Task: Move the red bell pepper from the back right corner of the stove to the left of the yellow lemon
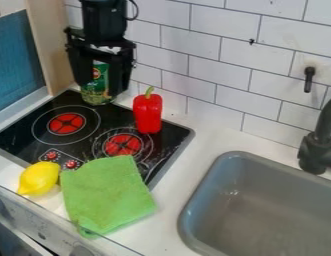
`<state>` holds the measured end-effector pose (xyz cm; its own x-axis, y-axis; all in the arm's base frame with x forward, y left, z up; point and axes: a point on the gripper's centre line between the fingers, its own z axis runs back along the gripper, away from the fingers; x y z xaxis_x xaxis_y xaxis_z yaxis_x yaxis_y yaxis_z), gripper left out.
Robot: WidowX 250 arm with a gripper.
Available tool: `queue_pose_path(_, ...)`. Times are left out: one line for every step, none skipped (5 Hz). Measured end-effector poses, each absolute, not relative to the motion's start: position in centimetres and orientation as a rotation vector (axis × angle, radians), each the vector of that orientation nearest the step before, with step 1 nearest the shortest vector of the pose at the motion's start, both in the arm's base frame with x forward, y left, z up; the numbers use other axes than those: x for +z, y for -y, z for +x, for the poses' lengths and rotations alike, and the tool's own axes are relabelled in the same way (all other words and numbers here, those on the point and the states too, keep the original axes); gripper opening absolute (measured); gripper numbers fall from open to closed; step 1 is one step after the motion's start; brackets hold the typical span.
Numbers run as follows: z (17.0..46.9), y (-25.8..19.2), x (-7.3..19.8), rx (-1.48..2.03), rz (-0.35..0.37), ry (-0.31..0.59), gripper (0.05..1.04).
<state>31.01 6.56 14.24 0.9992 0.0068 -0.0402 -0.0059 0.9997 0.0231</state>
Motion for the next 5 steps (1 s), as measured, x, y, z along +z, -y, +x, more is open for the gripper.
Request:
queue_pose_path(32.4, -6.3, 13.5, 0.004, 0.019, -0.024, 0.999)
queue_pose_path(34.0, -6.0, 11.5, -0.007, -0.017, 0.006, 0.999)
queue_pose_path(34.8, -6.1, 9.8, -0.001, -0.021, 0.013, 0.999)
queue_pose_path(36.0, -6.1, 9.8, 0.002, -0.029, 0.041, 0.999)
queue_pose_path(36.7, -6.4, 9.5, 0.007, -0.013, 0.04, 0.999)
